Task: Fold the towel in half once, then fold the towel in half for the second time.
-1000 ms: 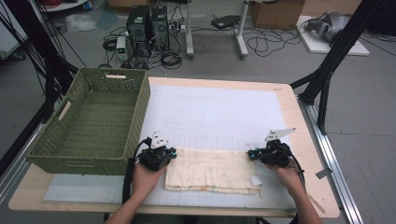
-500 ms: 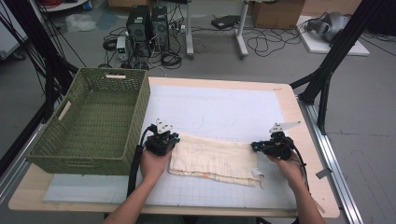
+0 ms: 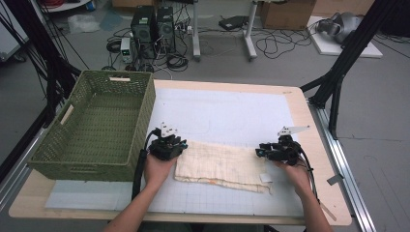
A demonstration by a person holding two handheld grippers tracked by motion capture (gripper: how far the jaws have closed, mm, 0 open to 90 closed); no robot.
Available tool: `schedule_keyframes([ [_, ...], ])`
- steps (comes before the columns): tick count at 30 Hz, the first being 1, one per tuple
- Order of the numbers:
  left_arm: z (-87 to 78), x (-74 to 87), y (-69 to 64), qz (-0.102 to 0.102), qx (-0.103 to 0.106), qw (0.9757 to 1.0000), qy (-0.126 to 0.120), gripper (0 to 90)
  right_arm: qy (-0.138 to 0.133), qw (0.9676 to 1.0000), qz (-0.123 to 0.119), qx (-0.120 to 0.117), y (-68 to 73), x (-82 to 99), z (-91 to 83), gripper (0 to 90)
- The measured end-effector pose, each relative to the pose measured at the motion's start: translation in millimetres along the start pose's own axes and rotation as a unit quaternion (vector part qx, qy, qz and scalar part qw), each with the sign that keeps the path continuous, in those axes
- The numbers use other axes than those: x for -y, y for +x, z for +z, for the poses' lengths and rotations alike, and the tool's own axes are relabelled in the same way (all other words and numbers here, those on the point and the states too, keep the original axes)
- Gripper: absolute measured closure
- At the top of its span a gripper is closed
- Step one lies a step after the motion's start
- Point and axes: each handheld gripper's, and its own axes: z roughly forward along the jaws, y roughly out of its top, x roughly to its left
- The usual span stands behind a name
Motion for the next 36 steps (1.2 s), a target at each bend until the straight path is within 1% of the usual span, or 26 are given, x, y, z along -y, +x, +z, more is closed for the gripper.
schedule_keyframes([
  [1,0.8,-1.6,0.8,0.0,0.006,1.0,0.001,69.8,-0.001,1.0,-0.003,0.002,-0.4,-0.1,0.6,57.8],
  [3,2.0,-4.9,1.4,0.002,0.012,0.9999,0.002,69.9,-0.001,1.0,0.0,-0.001,-0.6,0.0,1.6,56.6],
  [4,2.9,-6.5,1.7,0.002,0.017,0.9999,0.003,69.8,-0.001,1.0,-0.004,0.001,-0.7,-0.1,1.9,56.2],
  [6,3.5,-8.1,1.9,0.005,0.016,0.9999,-0.001,69.7,0.001,1.0,-0.007,0.003,0.0,-0.6,1.6,55.6],
  [8,4.6,-8.5,2.2,0.008,0.02,0.9998,0.0,69.2,-0.003,0.9999,-0.009,0.005,0.8,-1.1,0.9,55.4],
  [11,6.2,-7.3,4.1,0.012,0.022,0.9997,0.008,68.4,-0.003,0.9999,-0.009,0.004,0.7,-1.3,1.2,54.7],
  [14,6.1,-6.7,5.5,0.014,0.021,0.9996,0.014,67.2,-0.001,1.0,-0.006,-0.001,1.2,-0.8,2.4,53.7],
  [16,6.1,-7.0,5.4,0.012,0.021,0.9996,0.012,66.6,0.0,1.0,-0.008,-0.003,2.0,-0.9,2.8,53.5],
  [18,6.6,-6.9,6.5,0.012,0.019,0.9997,0.012,66.2,0.002,0.9999,-0.01,-0.001,3.1,-1.5,2.8,53.5],
  [20,7.5,-6.3,8.0,0.01,0.018,0.9996,0.017,65.4,-0.001,0.9999,-0.012,-0.001,2.5,-1.7,2.6,53.7],
  [22,9.3,-5.6,9.3,0.006,0.017,0.9995,0.024,64.3,0.001,0.9999,-0.012,0.0,2.6,-1.7,2.6,54.0],
  [25,12.2,-4.4,9.7,0.009,0.014,0.9992,0.037,63.2,0.006,0.9999,-0.012,0.002,2.2,-1.4,3.2,54.2],
  [27,14.5,-3.2,9.9,0.014,0.013,0.9985,0.052,63.2,0.012,0.9998,-0.013,0.008,0.6,-0.4,4.7,54.5],
  [28,15.4,-2.5,9.9,0.019,0.01,0.998,0.06,63.2,0.016,0.9998,-0.01,0.007,0.5,0.1,5.0,54.7],
  [29,16.4,-1.8,9.9,0.017,0.009,0.9978,0.063,63.2,0.018,0.9998,-0.009,0.007,0.1,0.2,5.2,54.8],
  [31,16.3,-2.1,10.7,0.014,0.009,0.9979,0.062,63.3,0.02,0.9997,-0.01,0.007,1.4,0.2,5.4,55.5],
  [32,16.3,-2.1,10.7,0.015,0.008,0.9979,0.062,63.4,0.022,0.9996,-0.014,0.009,1.8,0.2,5.6,55.5],
  [36,16.9,-2.0,9.5,0.018,0.006,0.9978,0.063,63.3,0.024,0.9995,-0.016,0.011,3.1,0.5,5.5,56.8],
])
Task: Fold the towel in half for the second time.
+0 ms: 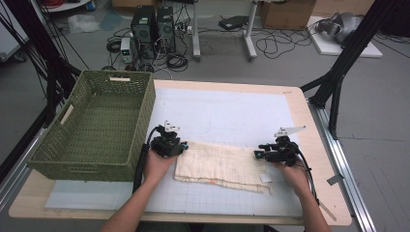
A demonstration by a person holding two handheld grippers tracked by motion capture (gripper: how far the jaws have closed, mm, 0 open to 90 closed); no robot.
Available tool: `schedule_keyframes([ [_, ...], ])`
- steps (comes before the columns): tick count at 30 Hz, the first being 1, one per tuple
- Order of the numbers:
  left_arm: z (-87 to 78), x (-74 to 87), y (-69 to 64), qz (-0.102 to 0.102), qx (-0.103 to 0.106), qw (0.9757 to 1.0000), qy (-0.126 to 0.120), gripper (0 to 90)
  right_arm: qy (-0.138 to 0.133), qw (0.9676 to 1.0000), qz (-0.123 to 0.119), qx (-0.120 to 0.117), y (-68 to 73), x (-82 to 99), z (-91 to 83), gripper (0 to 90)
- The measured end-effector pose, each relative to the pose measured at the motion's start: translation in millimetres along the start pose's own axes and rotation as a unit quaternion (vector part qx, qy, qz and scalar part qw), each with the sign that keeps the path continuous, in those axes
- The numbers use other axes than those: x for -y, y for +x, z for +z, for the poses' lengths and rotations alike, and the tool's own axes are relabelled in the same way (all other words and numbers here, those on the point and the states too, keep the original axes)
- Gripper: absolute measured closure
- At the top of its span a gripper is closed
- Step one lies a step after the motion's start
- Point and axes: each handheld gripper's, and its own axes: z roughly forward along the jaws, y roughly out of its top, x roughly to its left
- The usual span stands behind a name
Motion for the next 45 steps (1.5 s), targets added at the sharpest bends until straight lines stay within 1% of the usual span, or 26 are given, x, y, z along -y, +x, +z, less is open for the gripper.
schedule_keyframes([
  [4,0.4,0.0,-0.1,-0.003,-0.003,1.0,0.0,64.6,0.005,1.0,-0.006,0.005,2.5,-0.3,0.4,59.8],
  [6,0.0,0.0,0.0,-0.001,-0.003,1.0,0.0,68.3,0.007,0.9999,-0.009,0.01,3.5,-0.5,0.4,61.8],
  [9,-0.6,0.4,0.0,0.002,0.012,0.9999,0.001,81.0,0.008,0.9998,-0.018,0.006,4.6,0.3,0.2,72.3],
  [10,-0.9,0.2,-1.3,0.008,0.014,0.9999,0.001,83.6,0.01,0.9998,-0.017,0.002,5.2,0.7,0.0,77.1],
  [12,-2.0,0.2,-1.7,0.014,0.013,0.9998,0.002,85.1,0.015,0.9995,-0.023,-0.013,5.8,0.5,0.3,83.6],
  [14,-3.9,-0.5,-0.5,0.005,0.01,0.9999,-0.008,85.4,0.018,0.9994,-0.025,-0.015,6.3,-0.7,-0.1,84.9],
  [16,-8.0,-3.3,-0.9,-0.007,0.007,0.9992,-0.038,85.6,0.014,0.9993,-0.033,-0.006,6.3,-3.3,-2.1,85.4],
  [17,-10.6,-5.1,-1.9,-0.013,0.003,0.9984,-0.054,85.6,0.01,0.9995,-0.031,-0.006,5.4,-5.7,-3.8,85.5],
  [19,-14.5,-11.9,-2.4,-0.011,-0.003,0.9977,-0.066,85.6,-0.002,0.9996,-0.027,0.001,3.1,-11.9,-9.4,85.6],
  [20,-17.4,-15.2,-1.9,-0.01,-0.007,0.997,-0.076,85.6,-0.013,0.9996,-0.024,0.003,1.5,-15.9,-13.0,85.6],
  [21,-20.7,-17.5,-1.0,-0.012,-0.012,0.9955,-0.093,85.6,-0.026,0.9994,-0.023,0.005,0.2,-20.1,-17.1,85.6],
  [22,-23.8,-18.2,0.4,-0.02,-0.014,0.994,-0.107,85.6,-0.037,0.9991,-0.02,0.008,0.5,-24.0,-21.6,85.5],
  [23,-25.1,-18.0,1.8,-0.026,-0.014,0.9933,-0.112,85.5,-0.053,0.9983,-0.023,0.009,0.7,-26.7,-25.2,85.5],
  [24,-24.9,-17.1,2.1,-0.025,-0.015,0.9939,-0.107,85.6,-0.062,0.9978,-0.022,0.007,1.2,-27.8,-27.3,85.4],
  [25,-24.4,-15.6,1.6,-0.02,-0.016,0.9945,-0.102,85.5,-0.061,0.9979,-0.019,0.004,2.5,-27.4,-27.3,85.4],
  [26,-24.5,-13.2,0.6,-0.016,-0.016,0.9945,-0.102,85.5,-0.052,0.9984,-0.022,0.002,3.3,-26.0,-25.1,85.4],
  [27,-24.4,-11.1,-0.2,-0.018,-0.014,0.9943,-0.104,85.5,-0.043,0.9988,-0.023,0.004,4.9,-23.3,-22.7,85.4],
  [28,-24.6,-9.4,-0.5,-0.016,-0.012,0.9947,-0.101,85.5,-0.041,0.9988,-0.025,0.003,6.1,-20.3,-21.2,85.4],
  [31,-25.7,-4.6,-2.7,-0.007,-0.013,0.9947,-0.102,85.4,-0.047,0.9986,-0.024,-0.003,9.5,-12.2,-21.2,85.3],
  [34,-29.7,-1.1,-6.7,0.006,-0.01,0.995,-0.099,85.3,-0.052,0.9983,-0.025,-0.008,11.6,-7.5,-24.1,85.0],
  [36,-33.6,1.1,-11.2,0.023,-0.015,0.9938,-0.107,85.1,-0.052,0.9982,-0.028,-0.01,13.7,-6.1,-26.7,84.8],
  [38,-37.6,3.0,-13.7,0.027,-0.014,0.9936,-0.109,85.0,-0.058,0.9977,-0.032,-0.013,16.1,-6.4,-30.1,84.6],
  [39,-39.8,4.8,-14.6,0.032,-0.015,0.9933,-0.11,84.8,-0.061,0.9975,-0.035,-0.013,17.8,-6.7,-31.8,84.2],
  [42,-44.6,11.8,-16.3,0.036,-0.01,0.9935,-0.107,84.5,-0.058,0.9972,-0.043,-0.02,22.1,-5.8,-34.8,82.8],
  [44,-47.8,16.7,-18.1,0.035,-0.006,0.9933,-0.11,84.3,-0.055,0.9972,-0.047,-0.02,25.1,-3.3,-35.3,82.3],
  [45,-48.8,19.0,-19.6,0.035,-0.005,0.9931,-0.112,84.2,-0.053,0.9974,-0.046,-0.02,26.2,-1.7,-35.6,82.0],
])
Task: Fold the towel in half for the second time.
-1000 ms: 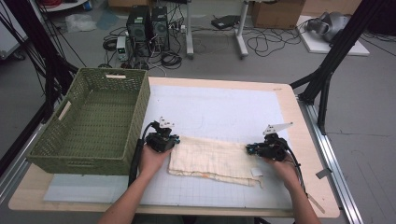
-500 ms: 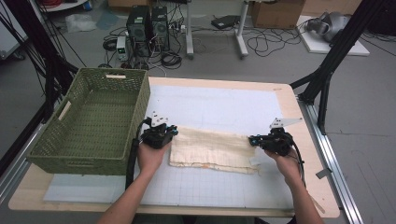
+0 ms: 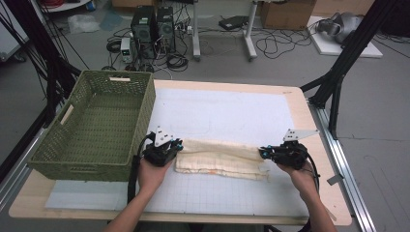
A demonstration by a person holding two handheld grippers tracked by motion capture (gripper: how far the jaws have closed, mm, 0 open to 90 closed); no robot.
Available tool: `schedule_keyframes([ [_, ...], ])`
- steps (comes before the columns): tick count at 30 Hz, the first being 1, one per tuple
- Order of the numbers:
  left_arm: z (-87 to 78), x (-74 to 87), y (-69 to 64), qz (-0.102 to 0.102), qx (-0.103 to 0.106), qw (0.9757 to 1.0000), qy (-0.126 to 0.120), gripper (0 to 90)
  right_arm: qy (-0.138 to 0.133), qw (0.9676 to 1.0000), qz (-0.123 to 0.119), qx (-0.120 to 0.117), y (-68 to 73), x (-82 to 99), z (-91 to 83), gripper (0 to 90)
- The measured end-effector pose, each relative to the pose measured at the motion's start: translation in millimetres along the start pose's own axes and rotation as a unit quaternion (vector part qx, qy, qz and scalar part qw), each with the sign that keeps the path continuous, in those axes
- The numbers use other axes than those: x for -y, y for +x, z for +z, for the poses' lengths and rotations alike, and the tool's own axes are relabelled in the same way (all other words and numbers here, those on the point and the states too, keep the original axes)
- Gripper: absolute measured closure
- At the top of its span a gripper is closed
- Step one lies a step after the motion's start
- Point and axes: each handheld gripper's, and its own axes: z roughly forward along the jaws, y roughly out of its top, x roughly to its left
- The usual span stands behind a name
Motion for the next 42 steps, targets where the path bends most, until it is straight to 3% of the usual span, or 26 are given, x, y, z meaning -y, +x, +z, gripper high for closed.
schedule_keyframes([
  [12,-16.0,22.2,-10.3,0.018,0.024,0.9992,0.027,82.3,0.024,0.9996,0.0,-0.015,10.8,23.5,2.3,79.5],
  [21,-18.5,31.6,-15.5,0.034,0.04,0.9978,0.041,84.7,0.03,0.9991,0.006,-0.029,14.2,27.8,-4.9,73.3],
  [26,-19.6,31.3,-15.1,0.044,0.042,0.9972,0.043,85.1,0.0,0.9994,0.013,-0.032,14.9,16.4,-15.3,62.7],
  [30,-18.9,32.2,-16.4,0.05,0.045,0.9966,0.047,85.2,-0.02,0.9992,0.015,-0.032,17.6,1.1,-16.0,61.7],
  [35,-19.3,32.9,-16.8,0.056,0.048,0.9962,0.047,85.8,-0.013,0.9992,0.006,-0.039,22.7,-13.7,5.0,63.0],
  [42,-20.0,34.0,-13.2,0.051,0.052,0.9962,0.049,86.1,-0.001,0.9981,0.024,-0.056,21.0,-24.3,30.0,67.0],
])
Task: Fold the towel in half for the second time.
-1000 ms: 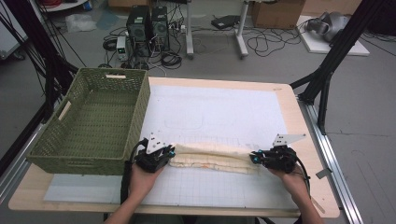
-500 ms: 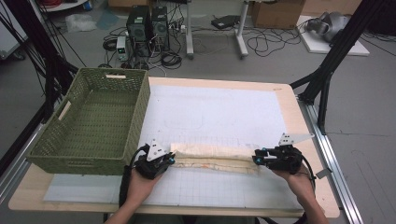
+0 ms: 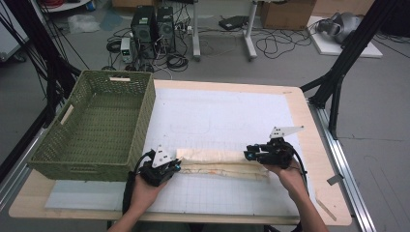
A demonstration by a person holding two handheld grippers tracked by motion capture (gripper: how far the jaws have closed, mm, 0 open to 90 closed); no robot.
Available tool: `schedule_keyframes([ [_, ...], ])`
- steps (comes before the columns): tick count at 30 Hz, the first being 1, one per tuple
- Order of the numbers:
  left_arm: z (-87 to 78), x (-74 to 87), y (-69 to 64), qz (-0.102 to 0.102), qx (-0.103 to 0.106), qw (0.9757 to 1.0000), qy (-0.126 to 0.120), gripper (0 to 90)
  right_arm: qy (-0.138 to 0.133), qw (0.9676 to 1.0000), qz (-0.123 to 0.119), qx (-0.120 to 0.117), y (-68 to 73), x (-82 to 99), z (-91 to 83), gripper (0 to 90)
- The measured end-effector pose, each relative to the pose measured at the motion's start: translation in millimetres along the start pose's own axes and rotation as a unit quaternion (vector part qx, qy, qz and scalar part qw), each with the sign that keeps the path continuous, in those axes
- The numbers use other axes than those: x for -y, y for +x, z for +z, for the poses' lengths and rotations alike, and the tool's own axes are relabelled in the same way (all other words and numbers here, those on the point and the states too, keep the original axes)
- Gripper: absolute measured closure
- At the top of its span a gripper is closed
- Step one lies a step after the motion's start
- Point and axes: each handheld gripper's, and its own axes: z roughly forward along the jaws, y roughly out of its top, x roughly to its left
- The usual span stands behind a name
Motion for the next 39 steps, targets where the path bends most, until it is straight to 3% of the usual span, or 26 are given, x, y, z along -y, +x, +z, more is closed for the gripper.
schedule_keyframes([
  [4,-3.9,-0.5,1.2,-0.011,0.007,0.9998,-0.012,84.3,0.047,0.9988,0.002,-0.012,-0.2,5.5,10.2,75.1],
  [6,-7.0,-3.4,2.0,-0.024,0.013,0.9994,-0.021,75.7,0.059,0.9981,0.001,-0.016,3.3,11.6,13.7,75.9],
  [8,-10.1,-6.9,1.0,-0.024,0.015,0.9992,-0.029,70.5,0.073,0.9971,-0.004,-0.019,6.8,17.7,17.5,76.7],
  [13,-19.5,-21.1,-3.1,-0.021,0.019,0.9982,-0.052,64.5,0.079,0.9968,-0.007,-0.013,12.9,29.8,20.2,76.7],
  [20,-27.9,-40.0,-2.0,-0.02,0.014,0.997,-0.074,63.2,0.076,0.9966,-0.031,0.006,20.1,34.1,18.7,75.7],
  [26,-8.9,-38.8,-0.6,-0.022,0.014,0.9989,-0.038,71.9,0.076,0.9967,-0.03,0.006,22.5,36.8,18.6,75.7],
  [28,-0.2,-34.8,-0.6,-0.033,0.017,0.9991,-0.018,74.5,0.079,0.9961,-0.037,0.01,24.6,36.6,18.1,75.4],
  [30,4.7,-29.5,-0.8,-0.031,0.018,0.9994,0.001,74.6,0.084,0.9951,-0.048,0.017,27.9,35.0,16.9,75.2],
  [34,12.1,-17.5,0.7,-0.032,0.021,0.9986,0.036,77.8,0.058,0.9961,-0.064,0.02,31.0,24.7,10.5,75.5],
  [37,15.4,-13.2,1.5,-0.031,0.022,0.9981,0.048,78.6,0.053,0.9961,-0.064,0.027,27.6,19.2,9.7,75.5],
  [39,16.1,-13.1,1.1,-0.025,0.02,0.9983,0.049,78.7,0.071,0.9949,-0.064,0.033,24.2,21.3,12.3,75.4],
])
